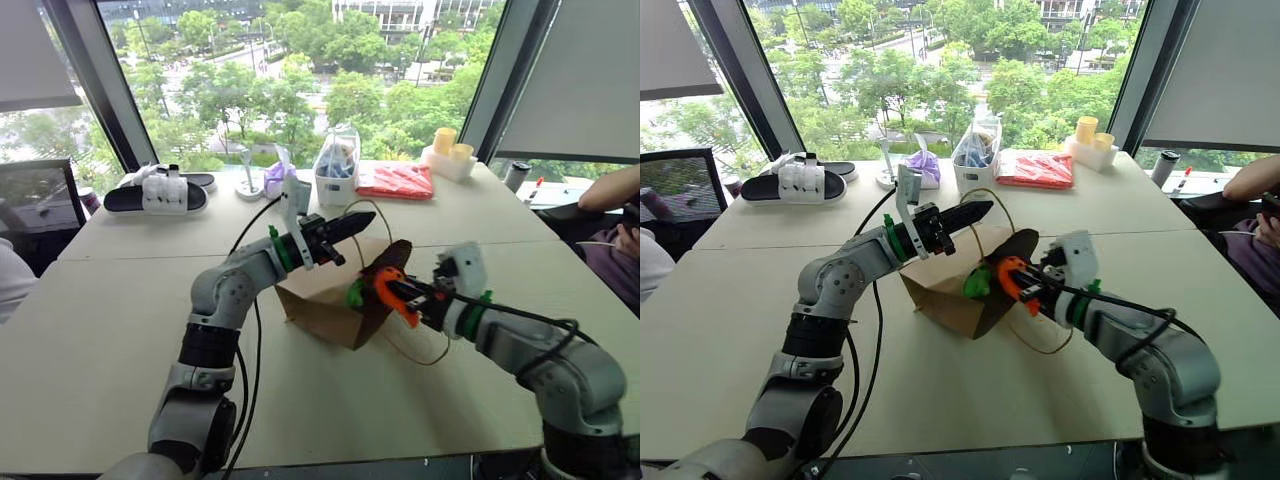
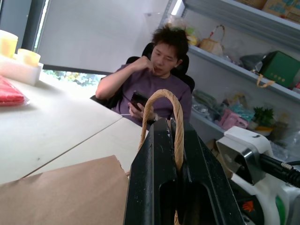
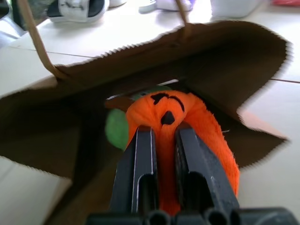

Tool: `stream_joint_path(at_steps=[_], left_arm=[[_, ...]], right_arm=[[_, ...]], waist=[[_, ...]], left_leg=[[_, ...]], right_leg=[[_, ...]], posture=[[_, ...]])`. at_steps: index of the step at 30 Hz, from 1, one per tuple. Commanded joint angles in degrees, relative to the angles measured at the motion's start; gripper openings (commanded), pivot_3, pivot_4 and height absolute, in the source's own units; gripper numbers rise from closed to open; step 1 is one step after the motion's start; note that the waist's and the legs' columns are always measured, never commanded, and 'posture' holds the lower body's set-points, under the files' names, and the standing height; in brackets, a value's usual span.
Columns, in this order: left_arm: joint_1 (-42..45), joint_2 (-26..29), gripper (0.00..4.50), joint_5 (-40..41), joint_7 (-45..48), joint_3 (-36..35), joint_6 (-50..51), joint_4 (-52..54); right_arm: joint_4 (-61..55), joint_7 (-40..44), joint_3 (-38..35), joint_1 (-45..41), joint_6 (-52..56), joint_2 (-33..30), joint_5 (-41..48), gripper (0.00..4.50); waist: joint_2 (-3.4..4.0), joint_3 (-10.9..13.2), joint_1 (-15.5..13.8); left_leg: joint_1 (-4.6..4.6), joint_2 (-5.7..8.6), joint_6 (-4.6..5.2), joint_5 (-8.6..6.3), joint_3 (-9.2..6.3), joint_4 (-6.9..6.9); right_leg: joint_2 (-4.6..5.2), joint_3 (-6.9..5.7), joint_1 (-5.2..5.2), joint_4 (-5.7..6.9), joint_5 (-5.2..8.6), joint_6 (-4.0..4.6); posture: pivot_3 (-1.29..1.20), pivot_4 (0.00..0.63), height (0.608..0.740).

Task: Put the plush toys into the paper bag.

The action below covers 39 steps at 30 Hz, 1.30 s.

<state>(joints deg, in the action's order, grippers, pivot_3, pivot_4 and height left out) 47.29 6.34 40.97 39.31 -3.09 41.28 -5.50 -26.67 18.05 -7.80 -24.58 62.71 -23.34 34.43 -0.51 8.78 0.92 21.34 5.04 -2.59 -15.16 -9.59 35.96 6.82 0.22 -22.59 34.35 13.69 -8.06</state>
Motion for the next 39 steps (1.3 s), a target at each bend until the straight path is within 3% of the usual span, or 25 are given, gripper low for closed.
stream_joint_path(at_steps=[1,4,5,12,19,25,28,32,39], left_arm=[[1.0,-1.1,0.00,2.2,-2.0,-2.2,0.1,2.2],[2.7,-2.0,0.00,5.1,-5.3,-6.1,0.8,0.6],[2.8,-2.1,0.00,5.5,-5.7,-6.7,1.0,0.5],[1.9,-1.8,0.00,6.0,-6.9,-7.0,1.3,1.7],[1.4,-1.9,0.00,5.2,-5.9,-6.5,0.1,0.2],[1.8,-2.2,0.00,4.6,-4.9,-6.0,-0.7,-1.2],[2.1,-2.4,0.00,4.7,-4.8,-5.9,-0.6,-1.4],[2.2,-2.7,0.00,5.0,-4.8,-5.7,-0.2,-1.2],[2.5,-2.6,0.00,4.8,-4.8,-5.5,-0.1,-1.5]], right_arm=[[6.1,-0.3,5.4,-4.4,-3.9,0.6,-4.3,0.01],[11.0,-0.4,6.7,-7.7,-5.7,1.5,-6.2,0.01],[11.7,-0.4,6.8,-8.1,-5.9,1.8,-6.4,0.99],[11.1,0.4,6.4,-7.8,-6.1,2.3,-6.4,4.46],[0.3,4.3,-4.8,0.2,-3.6,-1.9,2.1,4.46],[-4.6,4.9,-20.1,9.9,-0.2,-6.1,11.4,4.46],[-4.4,6.0,-22.2,17.9,-0.6,-9.3,10.2,4.46],[-2.0,6.4,-22.6,25.4,-3.1,-7.1,10.6,4.46],[5.8,6.5,-17.4,25.7,-7.2,-1.0,10.1,4.46]], waist=[[0.00,0.0,-0.2],[0.00,0.0,-0.3],[0.00,0.0,-0.3],[0.00,0.0,-0.2],[-0.01,0.0,-0.4],[-0.01,0.0,-0.4],[-0.02,0.0,-0.6],[-0.02,0.0,-0.3],[0.01,0.0,-0.3]], left_leg=[[0.01,0.00,-0.03,0.02,-0.01,0.00],[0.09,0.02,-0.18,0.10,-0.09,0.00],[0.10,0.02,-0.19,0.11,-0.08,0.01],[0.09,0.03,-0.21,0.12,-0.06,-0.02],[0.11,0.04,-0.13,0.07,-0.07,-0.01],[0.06,0.03,0.07,-0.04,-0.06,0.00],[0.03,0.03,0.11,-0.06,-0.05,0.01],[0.02,0.03,0.11,-0.07,-0.01,0.00],[-0.04,0.00,0.10,-0.06,0.04,0.05]], right_leg=[[0.00,0.00,-0.01,0.01,0.00,0.00],[0.00,-0.01,-0.03,-0.02,0.00,0.00],[0.01,0.00,-0.04,-0.02,0.00,0.00],[0.01,0.00,-0.04,-0.03,0.00,0.00],[0.01,0.00,-0.02,-0.07,0.00,0.00],[0.01,-0.01,0.05,-0.08,0.00,0.00],[0.01,-0.01,0.11,-0.10,0.00,0.00],[0.01,0.01,0.10,-0.08,0.00,-0.01],[-0.02,0.10,0.12,-0.03,0.00,-0.01]], posture=[[0.00,0.150,0.740],[0.00,0.150,0.740],[0.00,0.150,0.740],[0.00,0.150,0.740],[0.00,0.150,0.740],[0.00,0.150,0.740],[0.00,0.150,0.740],[0.00,0.150,0.740],[0.00,0.150,0.740]])
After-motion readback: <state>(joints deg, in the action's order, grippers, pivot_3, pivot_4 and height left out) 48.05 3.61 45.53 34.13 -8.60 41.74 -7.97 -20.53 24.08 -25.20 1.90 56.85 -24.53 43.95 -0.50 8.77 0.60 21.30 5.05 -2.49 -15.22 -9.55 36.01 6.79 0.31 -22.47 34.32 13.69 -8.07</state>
